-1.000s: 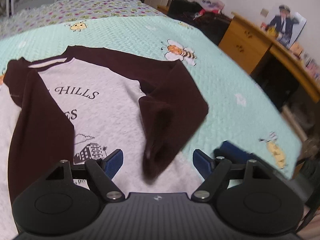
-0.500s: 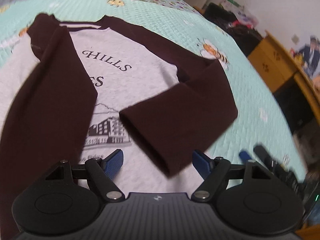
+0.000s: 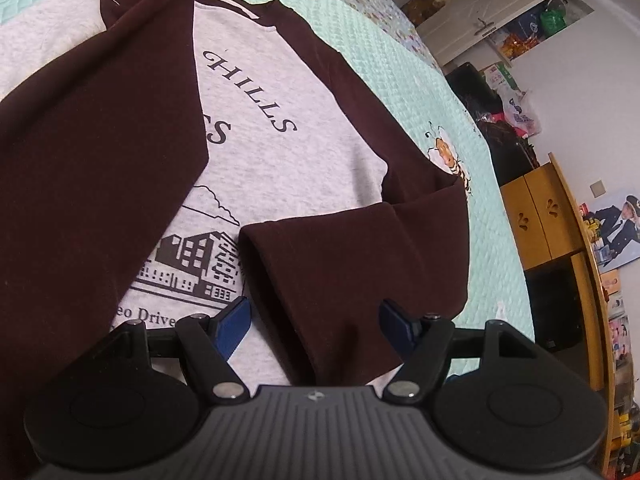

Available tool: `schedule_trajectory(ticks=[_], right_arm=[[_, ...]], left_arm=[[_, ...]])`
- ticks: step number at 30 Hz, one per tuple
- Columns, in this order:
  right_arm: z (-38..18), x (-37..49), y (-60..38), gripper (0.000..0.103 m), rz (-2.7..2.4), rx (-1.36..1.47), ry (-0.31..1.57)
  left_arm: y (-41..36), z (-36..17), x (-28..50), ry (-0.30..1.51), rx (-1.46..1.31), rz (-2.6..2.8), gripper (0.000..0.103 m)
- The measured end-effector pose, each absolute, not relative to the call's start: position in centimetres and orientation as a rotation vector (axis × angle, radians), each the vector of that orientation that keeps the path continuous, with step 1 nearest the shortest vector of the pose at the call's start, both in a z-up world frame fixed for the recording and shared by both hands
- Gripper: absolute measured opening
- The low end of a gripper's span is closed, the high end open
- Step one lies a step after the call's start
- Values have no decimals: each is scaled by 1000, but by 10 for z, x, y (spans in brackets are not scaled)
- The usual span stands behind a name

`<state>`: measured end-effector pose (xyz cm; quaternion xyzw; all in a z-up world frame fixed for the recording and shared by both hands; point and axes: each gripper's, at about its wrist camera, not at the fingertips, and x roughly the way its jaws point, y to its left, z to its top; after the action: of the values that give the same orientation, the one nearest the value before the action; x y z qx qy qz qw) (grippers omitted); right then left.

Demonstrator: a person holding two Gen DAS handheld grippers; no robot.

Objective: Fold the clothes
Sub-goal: 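Grasp the folded maroon sleeve cuff with the left tool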

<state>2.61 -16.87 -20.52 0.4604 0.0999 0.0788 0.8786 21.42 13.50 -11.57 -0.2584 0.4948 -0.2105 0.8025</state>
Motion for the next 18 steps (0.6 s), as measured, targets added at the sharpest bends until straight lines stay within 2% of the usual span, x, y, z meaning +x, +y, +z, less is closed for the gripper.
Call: schedule_trajectory(ticks=[7, 10, 15, 17, 18], right_arm=[[-207, 26, -171, 69, 162, 974, 205], [-208, 25, -171, 68, 162, 981, 202], [-209, 25, -173, 65, 162, 994, 198], [-210, 24, -174, 65, 162, 998, 197], [-210, 24, -175, 65, 163, 1000, 196]], left_arm=[[137, -120, 218, 1050, -595, -453, 71], [138, -121, 219, 1046, -598, -448, 59], [140, -122, 219, 1048, -588, -430, 52], [141, -121, 219, 1053, -576, -417, 39], [141, -121, 219, 1056, -571, -411, 38]])
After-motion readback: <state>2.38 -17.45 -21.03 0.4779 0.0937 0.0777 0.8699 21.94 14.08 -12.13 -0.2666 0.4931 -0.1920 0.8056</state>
